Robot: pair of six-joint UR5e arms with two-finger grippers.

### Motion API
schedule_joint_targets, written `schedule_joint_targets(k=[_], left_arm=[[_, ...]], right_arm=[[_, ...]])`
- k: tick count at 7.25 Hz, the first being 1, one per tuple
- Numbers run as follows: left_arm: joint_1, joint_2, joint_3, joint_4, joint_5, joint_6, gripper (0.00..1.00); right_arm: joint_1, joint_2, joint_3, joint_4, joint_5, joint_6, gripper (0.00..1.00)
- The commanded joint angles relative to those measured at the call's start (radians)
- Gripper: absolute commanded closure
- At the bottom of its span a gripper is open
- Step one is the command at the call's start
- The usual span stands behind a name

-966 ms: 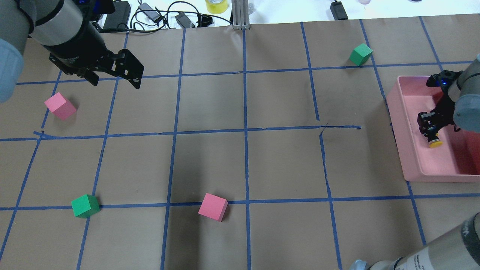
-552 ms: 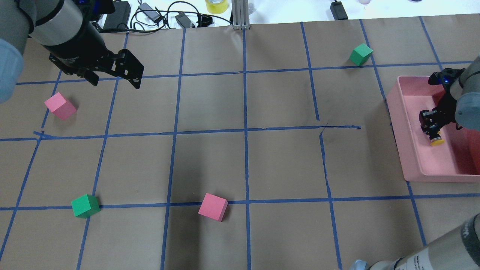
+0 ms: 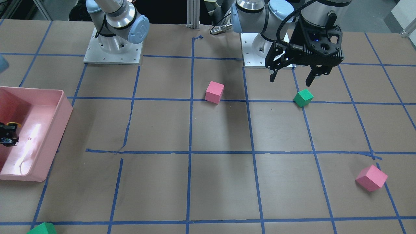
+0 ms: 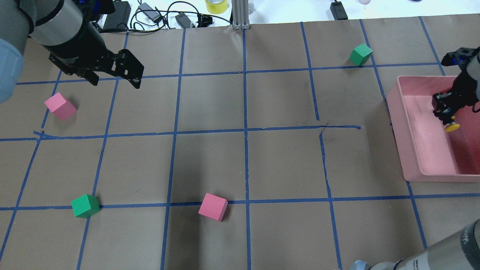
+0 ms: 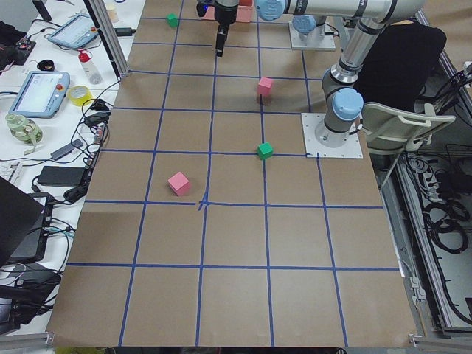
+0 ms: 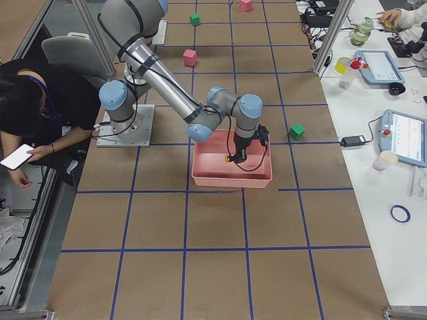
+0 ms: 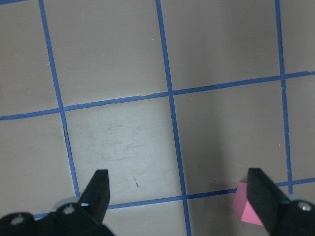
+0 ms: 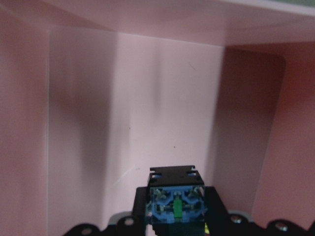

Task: Align button upright
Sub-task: 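Lift the button out of the bin and carry it to the table center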

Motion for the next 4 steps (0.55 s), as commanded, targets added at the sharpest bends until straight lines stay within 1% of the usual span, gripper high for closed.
schedule_joint_targets(k=[1,2,4], left_arm=[[0.0,0.0,0.0,0.0,0.0,0.0,0.0],[0.0,0.0,0.0,0.0,0.0,0.0,0.0],[0.0,-0.001,0.0,0.0,0.0,0.0,0.0]], right_arm=[[0.087,-0.035,-0.148,0.168,0.005,0.02,1.0],[0.162,-0.051,-0.179,0.214,0.009,0.09,1.0],[0.335,-0.056,-0.199,0.224,0.028,0.229,1.0]])
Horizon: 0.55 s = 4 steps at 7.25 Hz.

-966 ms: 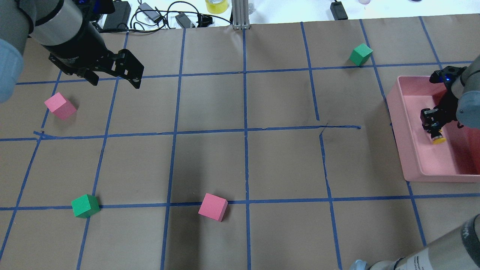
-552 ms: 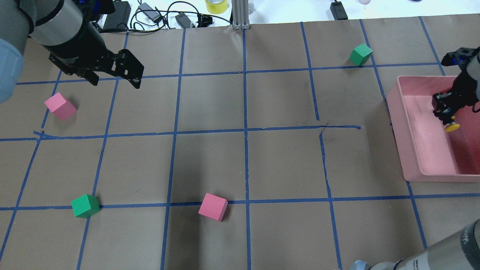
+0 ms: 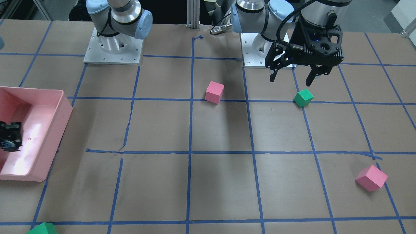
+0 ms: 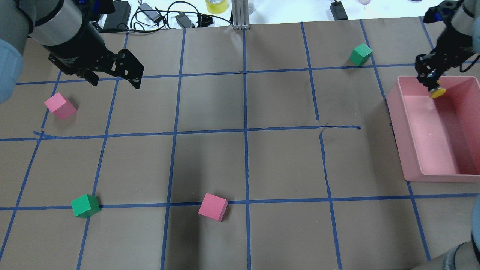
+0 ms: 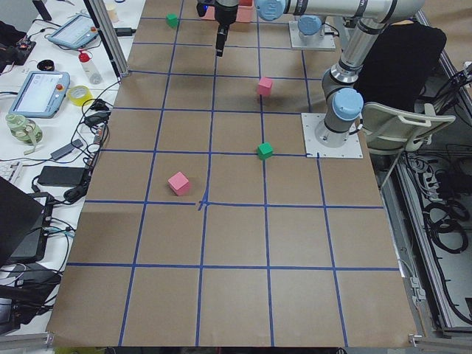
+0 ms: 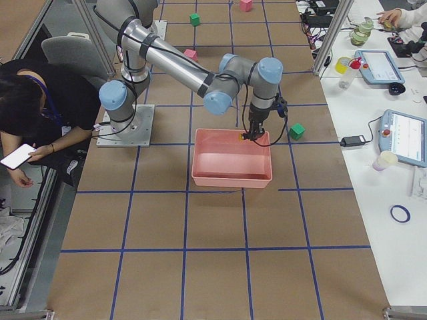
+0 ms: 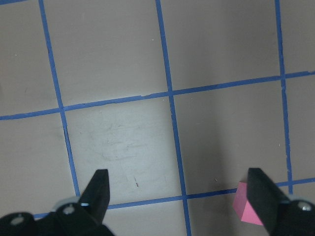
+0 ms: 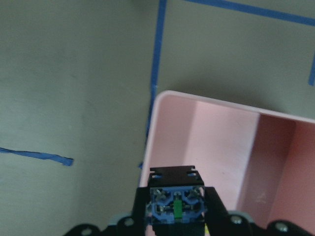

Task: Align button upright
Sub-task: 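Lift the button out of the bin and carry it to the table center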

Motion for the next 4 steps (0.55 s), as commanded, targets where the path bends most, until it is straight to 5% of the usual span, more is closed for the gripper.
schedule_joint_targets(k=[1,4], left_arm=[[0.0,0.0,0.0,0.0,0.0,0.0,0.0],[0.0,0.0,0.0,0.0,-0.001,0.0,0.0]], right_arm=[[0.199,0.0,-0.014,0.013,0.075,0.198,1.0],[0.454,0.052,-0.012,-0.052,0.123,0.543,1.0]])
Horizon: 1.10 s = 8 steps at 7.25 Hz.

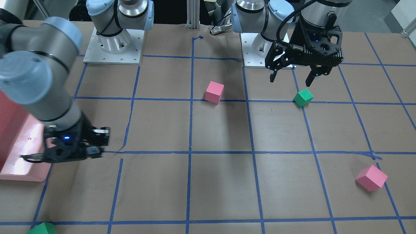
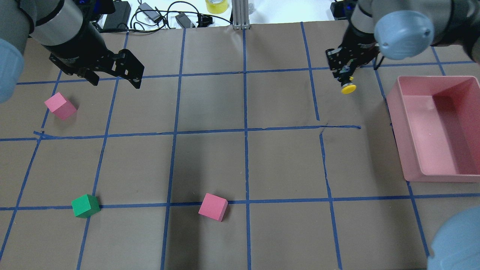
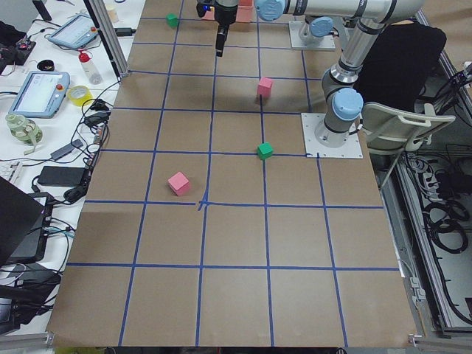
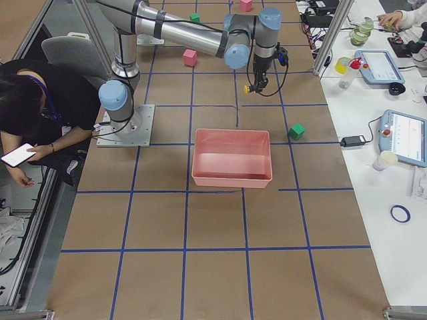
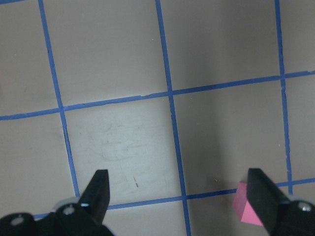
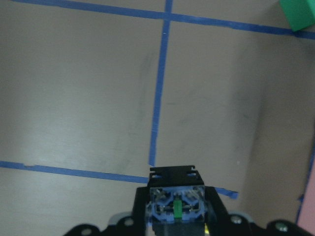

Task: Align button upright
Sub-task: 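Lift the button out of the bin and carry it to the table center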

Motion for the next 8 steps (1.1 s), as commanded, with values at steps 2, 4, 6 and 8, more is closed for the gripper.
schedule_joint_targets(k=[2,4,6,8], left_arm=[[0.0,0.001,0.0,0.0,0.001,0.0,0.0],[0.0,0.001,0.0,0.0,0.001,0.0,0.0],[0.0,0.001,0.0,0.0,0.001,0.0,0.0],[0.0,0.001,0.0,0.0,0.001,0.0,0.0]], right_arm=[[0.253,0.117,0.01,-0.181,0.029,0.297,1.0],[0.338,0.189,0.015,-0.248,0.031,0.448,1.0],[0.379,0.211,0.03,-0.277,0.023,0.496,1.0],[0.383,0.217,0.093,-0.356,0.025,0.497,1.0]])
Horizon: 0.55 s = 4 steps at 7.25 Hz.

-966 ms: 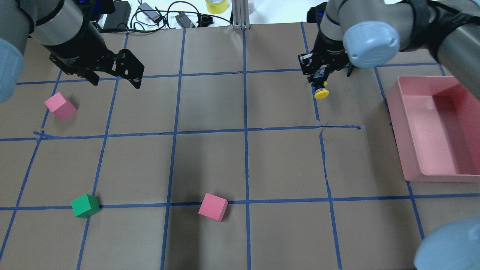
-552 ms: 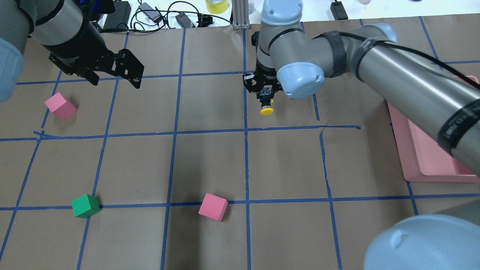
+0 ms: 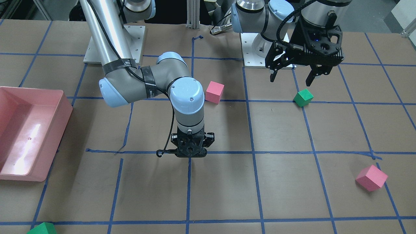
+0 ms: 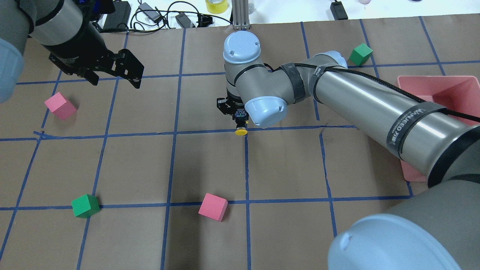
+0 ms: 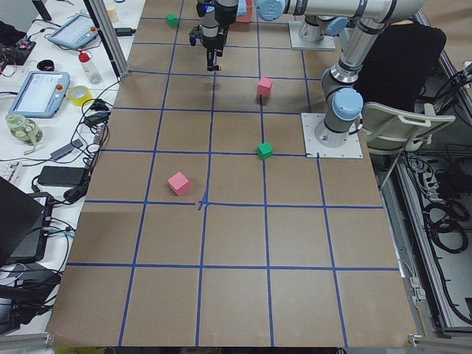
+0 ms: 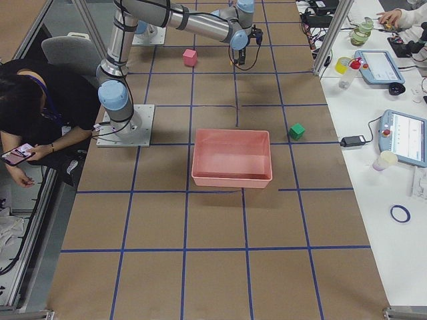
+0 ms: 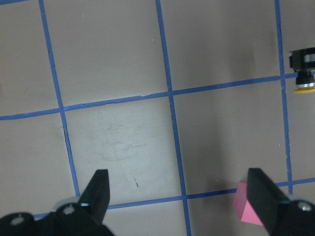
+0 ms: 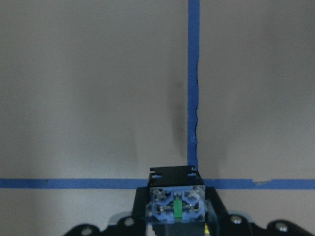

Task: Align button upright
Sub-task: 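Lift the button out of the bin and carry it to the table center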

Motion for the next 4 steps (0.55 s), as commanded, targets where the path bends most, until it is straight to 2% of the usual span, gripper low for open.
schedule_joint_targets(k=[1,4], left_arm=[[0.0,-0.001,0.0,0.0,0.0,0.0,0.0],[0.0,-0.001,0.0,0.0,-0.001,0.0,0.0]], right_arm=[[0.01,0.005,0.053,-0.066,-0.001,0.004,1.0],[0.022,0.006,0.091,-0.071,-0.012,0.01,1.0]])
